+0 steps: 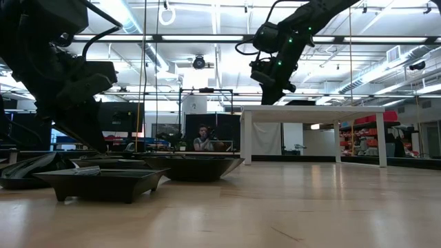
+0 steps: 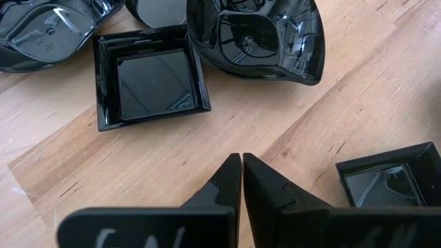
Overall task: Pick & Place Mini shaped plates
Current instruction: Stack the black drop shaped plate on the black drop shaped plate on the shelf, then stack the black leaf shaped plate on the black leaf shaped plate on the shelf
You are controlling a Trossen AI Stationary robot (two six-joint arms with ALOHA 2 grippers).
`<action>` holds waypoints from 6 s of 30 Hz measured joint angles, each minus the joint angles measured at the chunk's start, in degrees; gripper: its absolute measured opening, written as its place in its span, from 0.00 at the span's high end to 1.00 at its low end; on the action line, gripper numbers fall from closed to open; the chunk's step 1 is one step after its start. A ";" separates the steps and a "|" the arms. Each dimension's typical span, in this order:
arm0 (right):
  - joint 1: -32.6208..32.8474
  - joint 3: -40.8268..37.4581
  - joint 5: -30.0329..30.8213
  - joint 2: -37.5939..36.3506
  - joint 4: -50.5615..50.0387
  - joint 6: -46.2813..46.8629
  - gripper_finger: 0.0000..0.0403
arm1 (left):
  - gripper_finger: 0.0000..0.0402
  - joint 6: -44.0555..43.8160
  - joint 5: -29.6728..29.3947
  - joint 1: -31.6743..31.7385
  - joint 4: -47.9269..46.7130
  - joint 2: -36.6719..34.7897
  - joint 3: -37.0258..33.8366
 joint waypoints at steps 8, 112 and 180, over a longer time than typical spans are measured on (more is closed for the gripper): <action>0.00 -0.04 0.00 -2.18 0.02 -0.02 0.98 | 0.95 0.00 0.00 -0.02 0.00 0.00 0.00; 40.90 -3.06 -11.13 16.41 5.30 28.28 0.98 | 0.95 10.03 5.58 -3.74 5.75 0.02 0.00; 52.95 -21.26 10.87 1.23 10.55 13.33 0.99 | 0.95 10.36 3.19 -3.98 6.43 0.02 0.00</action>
